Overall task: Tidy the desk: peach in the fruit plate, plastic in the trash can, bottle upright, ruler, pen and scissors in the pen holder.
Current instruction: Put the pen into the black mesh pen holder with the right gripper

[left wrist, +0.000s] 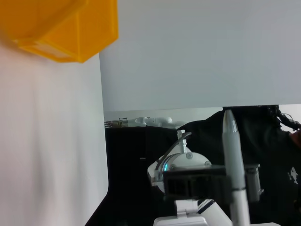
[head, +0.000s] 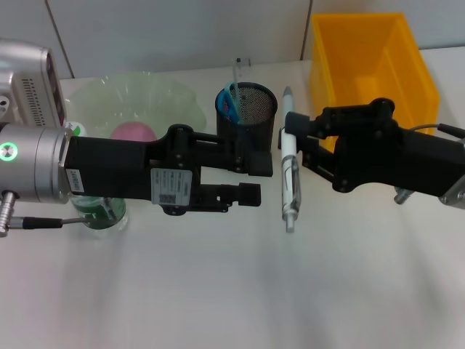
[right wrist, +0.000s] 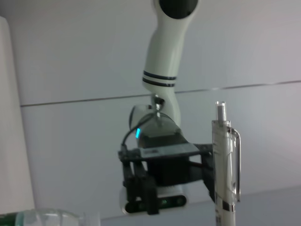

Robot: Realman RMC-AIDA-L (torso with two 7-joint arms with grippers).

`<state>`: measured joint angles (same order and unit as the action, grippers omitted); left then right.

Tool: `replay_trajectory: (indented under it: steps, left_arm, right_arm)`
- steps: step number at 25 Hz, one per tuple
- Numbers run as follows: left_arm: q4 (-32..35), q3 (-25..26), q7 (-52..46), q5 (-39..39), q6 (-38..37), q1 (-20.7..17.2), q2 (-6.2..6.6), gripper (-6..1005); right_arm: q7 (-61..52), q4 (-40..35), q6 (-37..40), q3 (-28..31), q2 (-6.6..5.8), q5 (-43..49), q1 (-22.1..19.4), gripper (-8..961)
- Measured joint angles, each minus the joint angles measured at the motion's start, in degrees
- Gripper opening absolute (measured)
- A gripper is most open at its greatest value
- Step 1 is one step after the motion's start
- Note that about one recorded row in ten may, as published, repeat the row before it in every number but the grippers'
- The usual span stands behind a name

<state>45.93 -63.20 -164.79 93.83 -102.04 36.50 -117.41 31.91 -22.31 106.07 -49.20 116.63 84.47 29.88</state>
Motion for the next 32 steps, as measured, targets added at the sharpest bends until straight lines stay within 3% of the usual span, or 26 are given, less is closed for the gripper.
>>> replay_trajectory:
  steps: [13, 23, 24, 32]
  left_arm:
    - [0.1, 0.2, 0.6, 0.5, 0.2, -0.4, 1.08, 524]
    - [-0.1, 0.4, 3.6, 1.3, 0.1, -0.9, 1.76, 523]
    - [0.3, 1.1, 6.0, 1.3, -0.6, -1.5, 2.22, 523]
    - [1.4, 5.3, 14.8, 1.3, -4.1, -1.9, 2.42, 523]
  right_arm:
    - [-12.1, -1.3, 2.2, 5.7, 0.42, -0.1, -0.8, 138]
    - [-40.1, -4.8, 2.8, 14.6, 1.72, -0.3, -0.7, 138]
    - [-42.1, -4.8, 2.7, 15.2, 1.86, -0.8, -0.7, 138]
    - [-60.7, -5.0, 0.1, 18.1, 2.28, -5.3, -1.2, 137]
